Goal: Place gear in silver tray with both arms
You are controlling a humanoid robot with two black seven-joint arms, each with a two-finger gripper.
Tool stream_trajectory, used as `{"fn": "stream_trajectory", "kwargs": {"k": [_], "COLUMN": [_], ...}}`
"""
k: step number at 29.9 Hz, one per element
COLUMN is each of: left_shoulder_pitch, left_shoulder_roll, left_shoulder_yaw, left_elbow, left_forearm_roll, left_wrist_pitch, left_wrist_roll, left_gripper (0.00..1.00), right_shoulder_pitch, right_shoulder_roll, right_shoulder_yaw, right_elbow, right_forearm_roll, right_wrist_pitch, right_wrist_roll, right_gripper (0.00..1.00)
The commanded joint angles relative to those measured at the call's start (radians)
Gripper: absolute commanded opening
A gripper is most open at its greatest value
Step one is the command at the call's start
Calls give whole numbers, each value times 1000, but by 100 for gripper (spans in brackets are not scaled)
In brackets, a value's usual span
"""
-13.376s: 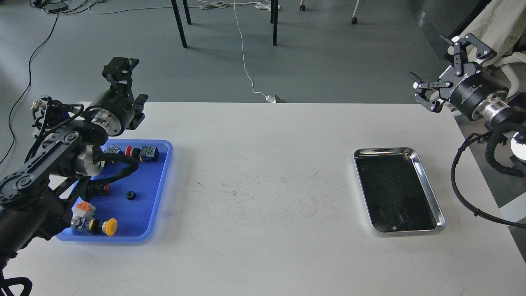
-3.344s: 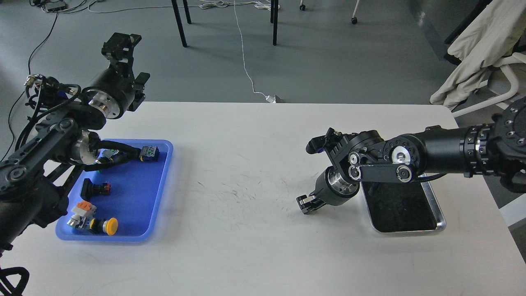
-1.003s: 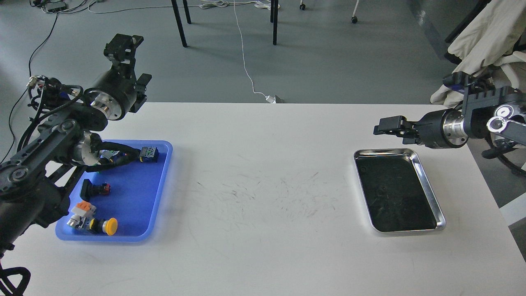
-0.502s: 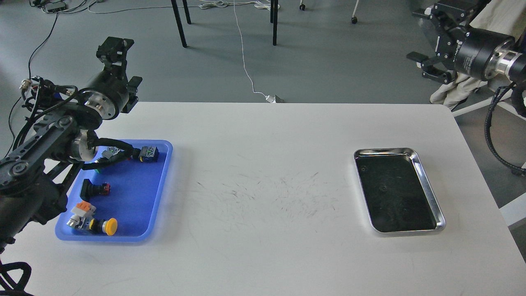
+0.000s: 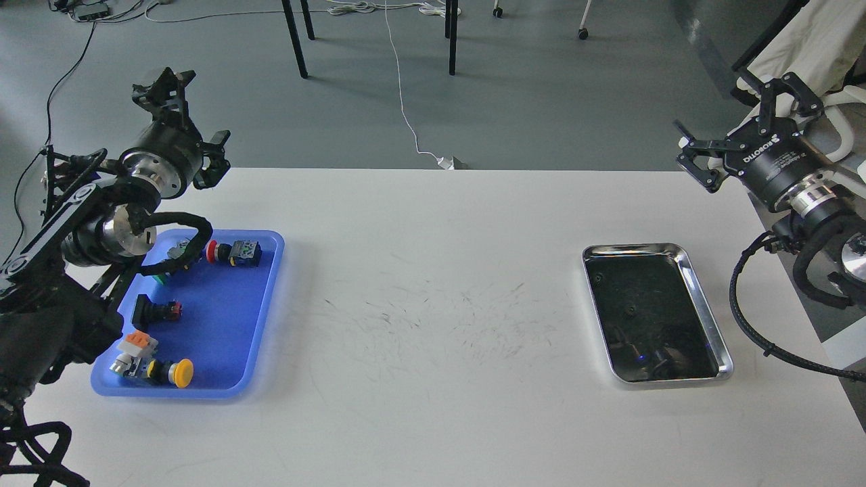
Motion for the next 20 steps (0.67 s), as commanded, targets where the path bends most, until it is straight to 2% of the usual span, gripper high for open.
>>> {"fn": "stream_trajectory", "kwargs": {"k": [1, 7, 10, 12, 17, 20], "left_shoulder_pitch": [-1, -5, -38, -44, -45, -45], "left_shoulder_roll": [-15, -48, -61, -57, -52, -49], "left_shoulder_yaw": [-8, -42, -71, -56, 1, 10], "left_elbow": [0, 34, 92, 115, 98, 97], "left_forearm_roll": [0, -1, -66, -147, -140, -136], "left_wrist_pitch": [-6, 2, 2, -4, -7, -18], "left_wrist_roll": [-20, -60, -53, -60, -65, -93], "left_gripper": [98, 98, 98, 98, 98, 98], "right_shoulder_pitch": [-5, -33, -42, -50, -53, -53], "right_shoulder_roll": [5, 17, 23, 23, 23, 25], "right_shoulder_yaw": [5, 8, 13, 16, 16, 17], "right_elbow": [3, 2, 3, 6, 6, 6], "right_forearm_roll": [-1, -1, 1, 1, 1, 2], "right_wrist_pitch": [0, 0, 0, 0, 0, 0], "right_wrist_roll": [3, 6, 15, 18, 18, 20], "right_gripper": [99, 99, 99, 99, 99, 99]}}
